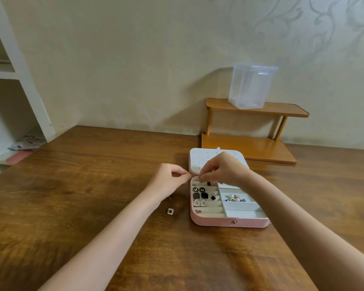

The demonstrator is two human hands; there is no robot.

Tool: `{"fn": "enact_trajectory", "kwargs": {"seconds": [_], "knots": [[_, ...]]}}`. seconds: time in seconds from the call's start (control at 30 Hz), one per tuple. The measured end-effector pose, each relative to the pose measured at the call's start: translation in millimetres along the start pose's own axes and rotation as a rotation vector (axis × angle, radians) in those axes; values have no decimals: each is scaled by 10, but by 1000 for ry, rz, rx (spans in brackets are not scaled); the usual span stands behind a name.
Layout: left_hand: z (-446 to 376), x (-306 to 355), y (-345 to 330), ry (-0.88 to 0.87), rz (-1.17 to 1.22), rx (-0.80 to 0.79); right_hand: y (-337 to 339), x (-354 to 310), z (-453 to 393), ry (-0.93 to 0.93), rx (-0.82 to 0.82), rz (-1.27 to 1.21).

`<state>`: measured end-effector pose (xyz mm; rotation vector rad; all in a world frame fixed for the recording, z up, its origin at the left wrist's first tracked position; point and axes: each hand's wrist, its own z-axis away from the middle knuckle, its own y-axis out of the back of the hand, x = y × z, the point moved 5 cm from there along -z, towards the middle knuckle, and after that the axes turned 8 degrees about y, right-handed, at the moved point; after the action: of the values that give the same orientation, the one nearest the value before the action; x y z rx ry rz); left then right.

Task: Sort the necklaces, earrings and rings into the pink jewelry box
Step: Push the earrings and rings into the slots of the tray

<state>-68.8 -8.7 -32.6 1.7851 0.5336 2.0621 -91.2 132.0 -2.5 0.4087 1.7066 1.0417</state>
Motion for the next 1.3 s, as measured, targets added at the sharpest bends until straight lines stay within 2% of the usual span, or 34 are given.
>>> {"fn": "enact_trajectory", "kwargs": {"seconds": [0.1,0.5,0.8,1.13,1.3], "knots": [[-34,-23,-58,63,-28,-2,-43,51,1,-61,24,-21],[-65,58,-122,90,-173,15,-138,146,-38,-180,24,16],[-64,107,-141,112,-263,8,-215,121,-36,-160,75,58],[-64,108,-95,81,-250,-5,-191,68,-9,-117,106,92],[-46,47,320,1,-131,103,-60,-47,-46,-64,187,11]]}}
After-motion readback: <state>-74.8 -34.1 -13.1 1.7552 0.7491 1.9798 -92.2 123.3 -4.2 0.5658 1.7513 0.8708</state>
